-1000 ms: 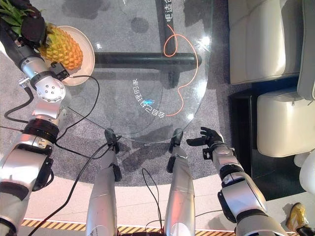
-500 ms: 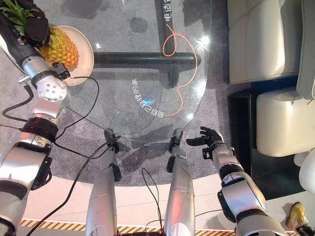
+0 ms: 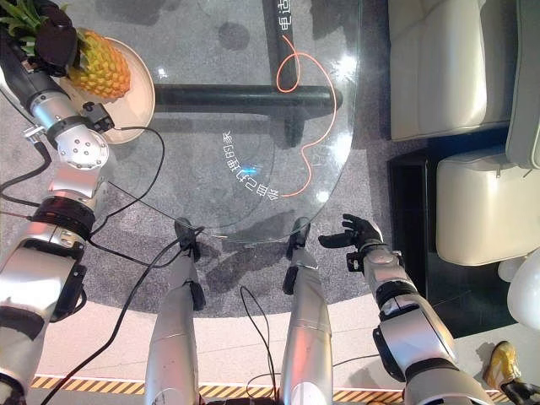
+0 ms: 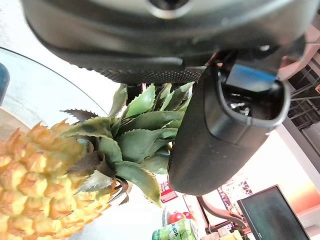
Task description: Pick up the fruit to the plate
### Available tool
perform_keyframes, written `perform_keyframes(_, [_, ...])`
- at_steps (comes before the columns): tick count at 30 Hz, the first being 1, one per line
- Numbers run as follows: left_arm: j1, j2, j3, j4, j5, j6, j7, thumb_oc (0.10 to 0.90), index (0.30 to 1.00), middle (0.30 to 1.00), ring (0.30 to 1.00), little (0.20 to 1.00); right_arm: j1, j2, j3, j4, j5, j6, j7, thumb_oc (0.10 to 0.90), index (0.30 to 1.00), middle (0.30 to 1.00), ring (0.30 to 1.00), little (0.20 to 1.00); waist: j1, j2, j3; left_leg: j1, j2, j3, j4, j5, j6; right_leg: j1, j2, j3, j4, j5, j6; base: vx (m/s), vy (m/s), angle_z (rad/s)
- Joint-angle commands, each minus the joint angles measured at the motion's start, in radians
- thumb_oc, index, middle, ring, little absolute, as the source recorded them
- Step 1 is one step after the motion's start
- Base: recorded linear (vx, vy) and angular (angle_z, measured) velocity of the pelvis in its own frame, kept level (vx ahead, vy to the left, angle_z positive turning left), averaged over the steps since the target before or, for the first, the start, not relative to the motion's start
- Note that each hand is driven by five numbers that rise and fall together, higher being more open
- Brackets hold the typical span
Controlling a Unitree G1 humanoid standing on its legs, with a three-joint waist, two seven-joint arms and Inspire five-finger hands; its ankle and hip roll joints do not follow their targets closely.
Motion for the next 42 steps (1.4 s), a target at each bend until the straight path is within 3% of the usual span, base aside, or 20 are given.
perform_keyframes(1, [-0.174,0.118,-0.001,-0.008,0.079,-0.095,0.023,0.377,0.538,0.538,0.538,0.477,0.004,-0.030,0.032,-0.002,0.042,-0.003,-0.018,0.800,0.900,0.900,0.900,0.900,0.013,-0.036,-0.027,-0.049,0.027,-0.045,0.171,-0.136,-0.044,0.035,0.006,0.006,-0.086,0.027,0.032,0.00,0.000,0.00])
perform_keyframes(11, [-0.153,0.110,-0.005,-0.025,0.095,-0.103,0.021,0.440,0.592,0.592,0.592,0.540,-0.003,-0.029,0.030,0.003,0.048,-0.008,-0.027,0.800,0.900,0.900,0.900,0.900,0.020,-0.033,-0.027,-0.055,0.023,-0.049,0.169,-0.134,-0.044,0.032,0.003,0.001,-0.089,0.031,0.032,0.00,0.000,0.00])
perform_keyframes(13, [-0.145,0.108,-0.002,-0.032,0.107,-0.106,0.018,0.525,0.665,0.665,0.665,0.625,-0.001,-0.030,0.027,0.004,0.044,-0.008,-0.024,0.800,0.900,0.900,0.900,0.900,0.022,-0.032,-0.027,-0.053,0.021,-0.049,0.166,-0.133,-0.044,0.033,0.004,-0.001,-0.093,0.032,0.033,0.00,0.000,0.00])
perform_keyframes(18, [-0.132,0.103,-0.005,-0.048,0.111,-0.110,0.020,0.644,0.766,0.766,0.766,0.744,-0.002,-0.028,0.027,0.001,0.045,-0.009,-0.026,0.800,0.900,0.900,0.900,0.900,0.026,-0.031,-0.027,-0.053,0.021,-0.050,0.164,-0.132,-0.043,0.033,0.002,-0.004,-0.093,0.033,0.034,0.00,0.000,0.00])
perform_keyframes(20, [-0.125,0.103,-0.003,-0.055,0.112,-0.116,0.018,0.800,0.900,0.900,0.900,0.900,-0.004,-0.029,0.026,0.002,0.046,-0.012,-0.027,0.800,0.900,0.900,0.900,0.900,0.028,-0.031,-0.027,-0.055,0.022,-0.050,0.163,-0.131,-0.043,0.032,0.001,-0.005,-0.092,0.033,0.035,0.00,0.000,0.00])
perform_keyframes(42, [-0.055,0.075,0.016,-0.109,0.118,-0.144,0.002,0.800,0.900,0.900,0.900,0.900,-0.007,-0.024,0.003,0.005,0.048,-0.015,-0.043,0.800,0.900,0.900,0.900,0.900,0.044,-0.028,-0.027,-0.028,0.021,-0.052,0.163,-0.137,-0.042,0.057,-0.005,-0.016,-0.089,0.032,0.039,-0.01,-0.001,0.00])
